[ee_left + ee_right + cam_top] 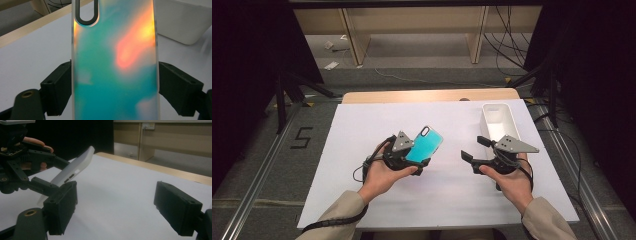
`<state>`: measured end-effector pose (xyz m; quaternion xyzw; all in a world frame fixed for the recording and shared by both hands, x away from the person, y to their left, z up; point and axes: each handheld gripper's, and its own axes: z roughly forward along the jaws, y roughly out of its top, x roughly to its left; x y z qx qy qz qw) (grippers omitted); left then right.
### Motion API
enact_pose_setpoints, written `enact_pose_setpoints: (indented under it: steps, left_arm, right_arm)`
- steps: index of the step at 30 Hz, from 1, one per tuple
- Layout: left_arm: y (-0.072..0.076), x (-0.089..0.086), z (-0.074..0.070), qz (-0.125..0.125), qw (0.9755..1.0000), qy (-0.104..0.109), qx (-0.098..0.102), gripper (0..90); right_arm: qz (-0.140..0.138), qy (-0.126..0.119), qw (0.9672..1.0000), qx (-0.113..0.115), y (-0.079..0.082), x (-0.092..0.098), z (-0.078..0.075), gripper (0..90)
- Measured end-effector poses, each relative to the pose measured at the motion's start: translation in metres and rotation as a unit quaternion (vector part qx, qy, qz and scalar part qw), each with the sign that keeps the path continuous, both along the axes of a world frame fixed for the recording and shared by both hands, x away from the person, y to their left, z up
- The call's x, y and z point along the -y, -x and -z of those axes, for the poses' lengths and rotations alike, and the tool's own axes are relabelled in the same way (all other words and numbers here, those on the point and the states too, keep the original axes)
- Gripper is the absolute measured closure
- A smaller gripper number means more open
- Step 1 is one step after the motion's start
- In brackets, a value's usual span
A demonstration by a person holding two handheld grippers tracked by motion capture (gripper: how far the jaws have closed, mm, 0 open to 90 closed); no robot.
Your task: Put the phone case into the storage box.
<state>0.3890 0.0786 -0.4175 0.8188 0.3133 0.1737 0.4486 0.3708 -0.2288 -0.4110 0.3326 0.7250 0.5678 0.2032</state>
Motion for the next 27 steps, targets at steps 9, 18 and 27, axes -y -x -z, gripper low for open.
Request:
enact_pose_setpoints:
  steps: [9, 18, 27]
  left_arm:
    - [0.001, 0.003, 0.001, 0.003, 1.0, 0.001, 0.005, 17.3]
    - [0.003, 0.006, 0.001, 0.008, 0.9999, -0.003, 0.007, 17.3]
    - [0.004, 0.009, 0.002, 0.014, 0.9999, 0.0, 0.006, 17.3]
  right_arm:
    - [0.001, 0.0, 1.0, -0.002, -0.003, -0.003, -0.001, 20.0]
    - [-0.003, -0.001, 1.0, -0.001, -0.007, -0.011, -0.003, 20.3]
    - [-0.006, -0.004, 1.0, -0.001, -0.011, -0.016, -0.003, 20.4]
